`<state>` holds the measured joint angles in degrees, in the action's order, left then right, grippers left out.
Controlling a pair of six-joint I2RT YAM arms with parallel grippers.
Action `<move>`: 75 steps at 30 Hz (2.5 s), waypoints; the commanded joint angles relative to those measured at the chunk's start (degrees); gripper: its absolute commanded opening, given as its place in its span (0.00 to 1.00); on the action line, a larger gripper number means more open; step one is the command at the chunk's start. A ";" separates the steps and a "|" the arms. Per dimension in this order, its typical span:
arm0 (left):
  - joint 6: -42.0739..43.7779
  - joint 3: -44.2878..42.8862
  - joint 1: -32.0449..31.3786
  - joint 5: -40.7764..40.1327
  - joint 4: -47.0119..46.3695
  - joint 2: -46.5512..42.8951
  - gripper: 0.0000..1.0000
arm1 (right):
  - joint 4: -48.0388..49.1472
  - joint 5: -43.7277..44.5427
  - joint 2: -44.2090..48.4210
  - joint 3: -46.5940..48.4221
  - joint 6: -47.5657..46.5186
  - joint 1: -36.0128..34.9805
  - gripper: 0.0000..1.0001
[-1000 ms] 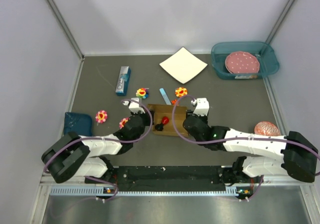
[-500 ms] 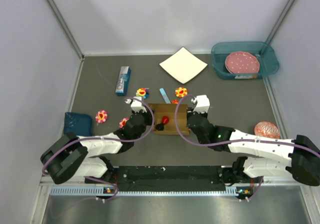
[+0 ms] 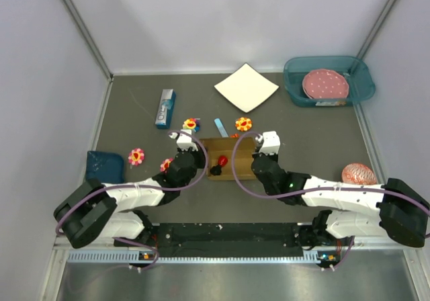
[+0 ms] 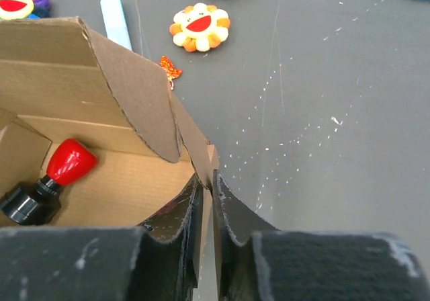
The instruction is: Fold the paper box
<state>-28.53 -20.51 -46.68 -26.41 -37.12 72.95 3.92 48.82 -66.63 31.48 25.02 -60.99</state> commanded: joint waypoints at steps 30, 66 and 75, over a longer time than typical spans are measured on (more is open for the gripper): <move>7.44 -4.71 -0.08 1.54 11.54 -8.97 0.52 | 4.95 -0.04 2.03 -3.18 0.30 0.35 0.00; 4.81 -0.93 0.10 9.54 1.27 -3.96 0.08 | 5.83 -1.71 -0.08 -3.62 2.14 0.44 0.00; 4.45 -1.02 -2.98 8.57 -0.84 -2.03 0.00 | 5.31 -2.15 -0.61 -3.89 3.81 0.43 0.00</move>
<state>-23.20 -19.77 -47.66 -18.92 -33.87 69.93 7.22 47.68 -66.83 27.64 26.87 -60.95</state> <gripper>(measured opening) 0.026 0.006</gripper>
